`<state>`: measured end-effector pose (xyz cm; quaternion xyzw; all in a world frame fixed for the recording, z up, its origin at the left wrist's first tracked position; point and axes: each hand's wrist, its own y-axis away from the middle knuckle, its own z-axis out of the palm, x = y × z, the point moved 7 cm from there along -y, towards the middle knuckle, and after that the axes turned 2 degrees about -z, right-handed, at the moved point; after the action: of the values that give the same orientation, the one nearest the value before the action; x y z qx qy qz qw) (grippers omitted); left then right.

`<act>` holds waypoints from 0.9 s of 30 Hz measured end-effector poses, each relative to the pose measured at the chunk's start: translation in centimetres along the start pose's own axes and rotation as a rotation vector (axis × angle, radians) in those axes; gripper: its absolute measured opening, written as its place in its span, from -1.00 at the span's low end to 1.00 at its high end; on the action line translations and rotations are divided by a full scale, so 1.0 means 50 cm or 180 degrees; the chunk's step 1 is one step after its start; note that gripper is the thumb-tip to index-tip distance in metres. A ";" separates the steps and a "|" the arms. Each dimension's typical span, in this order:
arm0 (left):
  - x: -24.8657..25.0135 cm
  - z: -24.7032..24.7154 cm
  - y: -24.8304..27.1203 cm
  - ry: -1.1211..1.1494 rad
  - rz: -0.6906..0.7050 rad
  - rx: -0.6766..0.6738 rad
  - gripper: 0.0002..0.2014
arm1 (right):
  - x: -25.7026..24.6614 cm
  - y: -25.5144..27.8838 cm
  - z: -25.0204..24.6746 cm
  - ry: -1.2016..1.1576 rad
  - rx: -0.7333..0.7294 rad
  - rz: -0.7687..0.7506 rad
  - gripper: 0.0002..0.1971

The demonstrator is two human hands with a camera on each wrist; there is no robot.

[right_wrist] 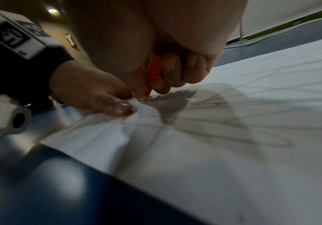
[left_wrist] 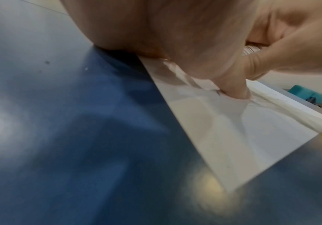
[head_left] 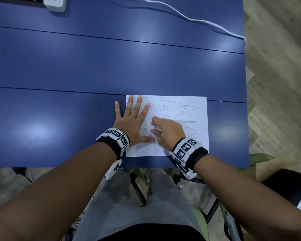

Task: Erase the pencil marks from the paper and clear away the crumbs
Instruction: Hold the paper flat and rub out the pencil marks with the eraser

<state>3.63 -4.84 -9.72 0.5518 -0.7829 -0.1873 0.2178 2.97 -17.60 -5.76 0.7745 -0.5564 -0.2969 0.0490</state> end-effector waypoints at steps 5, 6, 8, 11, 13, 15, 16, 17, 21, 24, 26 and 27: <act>0.000 -0.005 -0.003 0.0037 -0.0005 0.0019 0.26 | 0.008 -0.009 -0.004 -0.0034 0.0145 -0.0007 -0.83; 0.001 -0.005 -0.003 0.0047 -0.0007 0.0012 0.26 | 0.010 -0.008 -0.003 -0.0092 0.0206 0.0078 -0.85; 0.003 -0.005 -0.002 0.0061 -0.0002 0.0017 0.26 | 0.012 -0.001 0.006 -0.0178 0.0258 0.0262 -0.86; 0.000 -0.004 -0.001 0.0033 -0.0013 0.0030 0.27 | 0.016 0.000 -0.004 -0.0205 0.0354 0.0308 -0.85; 0.000 -0.004 -0.003 0.0051 -0.0006 0.0037 0.26 | 0.031 -0.011 -0.031 -0.0237 0.0464 0.0342 -0.84; -0.001 -0.003 -0.002 0.0057 0.0011 0.0042 0.26 | 0.042 -0.022 -0.045 -0.0249 0.0459 0.0363 -0.83; -0.002 -0.002 -0.001 0.0056 0.0014 0.0035 0.26 | 0.044 -0.024 -0.046 -0.0232 0.0427 0.0360 -0.83; -0.003 -0.001 -0.002 0.0057 0.0014 0.0038 0.26 | 0.044 -0.025 -0.045 -0.0218 0.0404 0.0357 -0.83; 0.013 -0.013 0.002 -0.0064 0.0151 0.0242 0.19 | 0.043 -0.021 -0.044 -0.0243 0.0489 0.0367 -0.82; 0.026 0.000 0.010 -0.0002 0.0310 0.0125 0.16 | 0.040 -0.019 -0.043 -0.0236 0.0552 0.0372 -0.82; 0.025 0.006 0.011 -0.0005 0.0330 0.0108 0.24 | 0.041 -0.019 -0.042 -0.0265 0.0578 0.0380 -0.82; 0.023 0.008 0.010 -0.0041 0.0322 0.0120 0.27 | 0.041 -0.018 -0.041 -0.0273 0.0580 0.0379 -0.83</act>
<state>2.67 -5.77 -9.62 0.5143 -0.8146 -0.1648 0.2116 5.20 -19.61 -5.31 0.7280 -0.6276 -0.2744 -0.0279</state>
